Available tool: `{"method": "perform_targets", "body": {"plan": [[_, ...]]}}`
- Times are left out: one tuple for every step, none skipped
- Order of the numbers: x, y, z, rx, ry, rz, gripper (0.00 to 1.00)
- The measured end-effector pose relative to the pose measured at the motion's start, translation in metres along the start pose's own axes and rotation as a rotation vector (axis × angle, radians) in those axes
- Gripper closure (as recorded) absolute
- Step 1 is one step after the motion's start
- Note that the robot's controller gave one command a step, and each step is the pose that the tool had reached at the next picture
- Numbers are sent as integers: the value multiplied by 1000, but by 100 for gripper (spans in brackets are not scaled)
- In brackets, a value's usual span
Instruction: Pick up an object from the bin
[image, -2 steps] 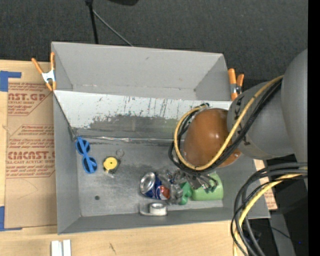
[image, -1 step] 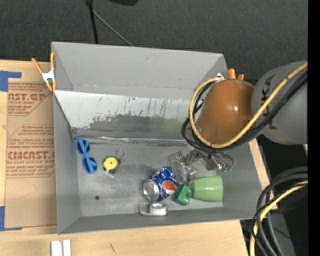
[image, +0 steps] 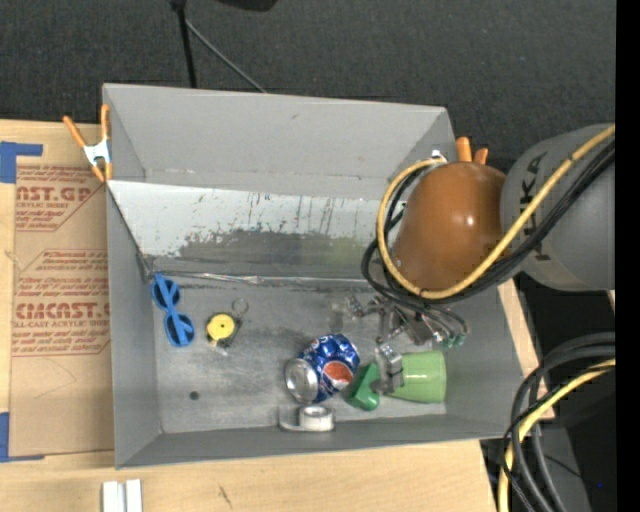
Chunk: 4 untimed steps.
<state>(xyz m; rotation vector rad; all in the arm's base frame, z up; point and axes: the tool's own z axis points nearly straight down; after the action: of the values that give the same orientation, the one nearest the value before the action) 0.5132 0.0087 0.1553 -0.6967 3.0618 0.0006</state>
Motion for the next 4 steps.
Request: {"method": "perform_targets", "body": {"plan": [[35,-10,84,3,-10,88,0],[34,-9,82,2,-9,85,100],[67,-98,49,1,-2,122,100],[67,-95,51,-1,1,113,0]]}}
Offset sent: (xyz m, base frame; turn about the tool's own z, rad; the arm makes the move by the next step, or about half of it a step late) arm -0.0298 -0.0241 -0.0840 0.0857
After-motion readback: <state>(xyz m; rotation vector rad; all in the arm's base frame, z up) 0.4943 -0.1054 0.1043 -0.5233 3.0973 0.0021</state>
